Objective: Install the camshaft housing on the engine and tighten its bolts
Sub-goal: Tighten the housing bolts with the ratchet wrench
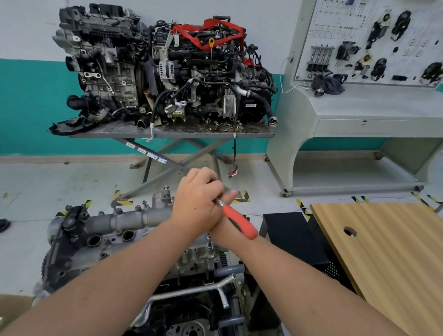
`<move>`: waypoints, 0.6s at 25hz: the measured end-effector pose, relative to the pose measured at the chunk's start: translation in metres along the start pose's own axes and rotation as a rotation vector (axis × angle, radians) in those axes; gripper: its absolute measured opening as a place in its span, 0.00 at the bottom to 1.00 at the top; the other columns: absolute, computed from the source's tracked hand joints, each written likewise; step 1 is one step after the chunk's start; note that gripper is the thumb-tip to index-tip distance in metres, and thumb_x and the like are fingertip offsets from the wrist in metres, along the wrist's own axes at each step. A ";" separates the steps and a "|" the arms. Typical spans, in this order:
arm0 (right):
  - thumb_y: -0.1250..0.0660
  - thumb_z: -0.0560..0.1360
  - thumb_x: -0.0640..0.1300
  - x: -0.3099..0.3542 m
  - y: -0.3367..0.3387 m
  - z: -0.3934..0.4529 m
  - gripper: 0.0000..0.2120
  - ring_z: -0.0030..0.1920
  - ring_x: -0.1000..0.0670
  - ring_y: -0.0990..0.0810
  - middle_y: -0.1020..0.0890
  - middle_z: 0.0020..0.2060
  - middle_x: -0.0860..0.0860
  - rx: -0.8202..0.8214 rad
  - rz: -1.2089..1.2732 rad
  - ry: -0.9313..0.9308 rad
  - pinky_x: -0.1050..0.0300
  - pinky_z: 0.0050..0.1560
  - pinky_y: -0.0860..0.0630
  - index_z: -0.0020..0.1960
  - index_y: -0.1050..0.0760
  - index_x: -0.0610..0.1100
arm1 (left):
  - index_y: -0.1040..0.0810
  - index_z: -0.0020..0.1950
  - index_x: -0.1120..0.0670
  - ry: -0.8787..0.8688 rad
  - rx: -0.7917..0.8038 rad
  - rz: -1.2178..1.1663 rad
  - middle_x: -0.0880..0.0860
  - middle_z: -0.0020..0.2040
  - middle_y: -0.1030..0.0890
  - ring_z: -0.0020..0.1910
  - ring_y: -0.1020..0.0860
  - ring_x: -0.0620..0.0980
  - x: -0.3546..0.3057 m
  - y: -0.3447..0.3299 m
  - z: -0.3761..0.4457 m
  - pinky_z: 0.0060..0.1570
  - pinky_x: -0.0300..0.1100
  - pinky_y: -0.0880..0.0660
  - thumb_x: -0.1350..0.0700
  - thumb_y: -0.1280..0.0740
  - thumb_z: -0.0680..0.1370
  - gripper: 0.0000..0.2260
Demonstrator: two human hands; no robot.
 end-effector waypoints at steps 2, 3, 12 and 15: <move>0.49 0.85 0.37 0.002 0.003 0.017 0.16 0.67 0.36 0.27 0.25 0.66 0.38 -0.056 0.051 -0.018 0.56 0.61 0.24 0.70 0.32 0.36 | 0.21 0.42 0.57 0.218 0.011 -0.298 0.52 0.48 0.24 0.50 0.26 0.52 -0.003 -0.009 -0.011 0.51 0.45 0.29 0.49 0.41 0.79 0.15; 0.46 0.83 0.36 0.005 0.008 0.019 0.15 0.63 0.38 0.24 0.22 0.62 0.38 -0.082 -0.068 -0.004 0.50 0.61 0.25 0.67 0.28 0.37 | 0.21 0.46 0.56 0.285 -0.010 -0.462 0.50 0.51 0.24 0.52 0.25 0.49 -0.006 -0.012 -0.014 0.53 0.41 0.28 0.50 0.42 0.79 0.13; 0.44 0.80 0.41 -0.008 0.012 0.023 0.13 0.34 0.47 0.27 0.25 0.33 0.48 -0.065 -0.269 0.006 0.55 0.31 0.34 0.37 0.31 0.46 | 0.23 0.47 0.57 1.337 -0.085 -1.279 0.56 0.40 0.15 0.31 0.20 0.51 0.002 -0.017 0.003 0.38 0.45 0.25 0.52 0.39 0.83 0.11; 0.45 0.82 0.45 -0.002 0.007 0.018 0.14 0.46 0.40 0.20 0.17 0.46 0.41 0.005 -0.310 0.032 0.47 0.46 0.23 0.49 0.23 0.38 | 0.25 0.46 0.59 1.461 0.045 -1.143 0.53 0.32 0.17 0.28 0.19 0.49 0.010 -0.003 0.014 0.33 0.42 0.25 0.57 0.38 0.82 0.07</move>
Point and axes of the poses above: each hand's wrist, its own z-axis towards the middle knuckle, its own y-axis out of the back of the hand, x = y × z, the point moved 2 cm from there along z, towards the middle knuckle
